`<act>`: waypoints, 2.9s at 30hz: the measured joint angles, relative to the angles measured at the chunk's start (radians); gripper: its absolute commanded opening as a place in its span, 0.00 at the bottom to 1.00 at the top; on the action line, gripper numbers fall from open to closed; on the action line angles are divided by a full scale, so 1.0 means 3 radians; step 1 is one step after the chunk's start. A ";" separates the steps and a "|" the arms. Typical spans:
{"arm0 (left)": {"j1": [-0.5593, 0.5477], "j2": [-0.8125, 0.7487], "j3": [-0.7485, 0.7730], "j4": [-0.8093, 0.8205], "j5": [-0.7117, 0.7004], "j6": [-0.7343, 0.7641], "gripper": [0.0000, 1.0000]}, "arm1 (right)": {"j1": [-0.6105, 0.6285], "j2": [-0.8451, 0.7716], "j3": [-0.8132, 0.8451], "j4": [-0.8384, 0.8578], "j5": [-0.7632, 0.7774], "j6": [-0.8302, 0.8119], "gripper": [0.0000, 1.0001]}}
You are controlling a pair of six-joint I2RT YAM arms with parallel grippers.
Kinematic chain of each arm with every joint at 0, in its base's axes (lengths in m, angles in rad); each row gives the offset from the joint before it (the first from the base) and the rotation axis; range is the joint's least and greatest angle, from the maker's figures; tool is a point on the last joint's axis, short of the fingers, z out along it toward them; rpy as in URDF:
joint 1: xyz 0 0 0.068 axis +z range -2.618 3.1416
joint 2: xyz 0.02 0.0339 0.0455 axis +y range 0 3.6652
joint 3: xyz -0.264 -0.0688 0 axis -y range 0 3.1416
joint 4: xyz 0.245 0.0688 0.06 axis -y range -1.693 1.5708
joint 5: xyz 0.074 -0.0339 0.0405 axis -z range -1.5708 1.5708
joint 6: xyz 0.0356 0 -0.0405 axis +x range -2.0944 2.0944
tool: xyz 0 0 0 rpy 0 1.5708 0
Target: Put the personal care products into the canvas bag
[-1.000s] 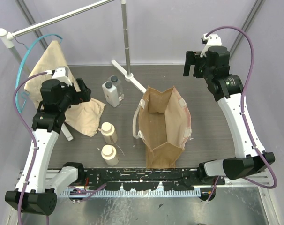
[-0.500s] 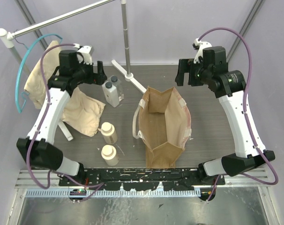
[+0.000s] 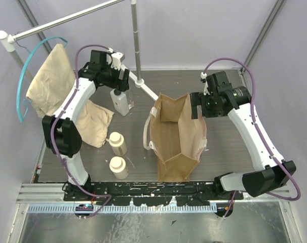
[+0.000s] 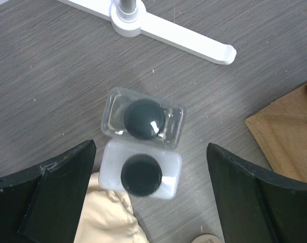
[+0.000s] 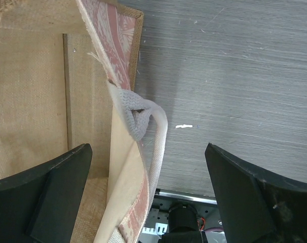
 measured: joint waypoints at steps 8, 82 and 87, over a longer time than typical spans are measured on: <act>-0.0020 0.0718 0.0886 -0.0408 -0.0038 0.0324 0.98 | 0.0004 -0.0020 -0.0055 -0.0008 0.0017 0.0022 1.00; -0.0280 0.1284 0.1976 -0.1373 -0.0098 0.0493 0.00 | 0.0006 0.0326 -0.0042 0.0069 0.0231 -0.0046 1.00; -0.0280 0.0825 0.1980 -0.1246 0.0095 0.0270 0.00 | 0.0006 0.0332 -0.0064 0.0081 0.0243 -0.0067 1.00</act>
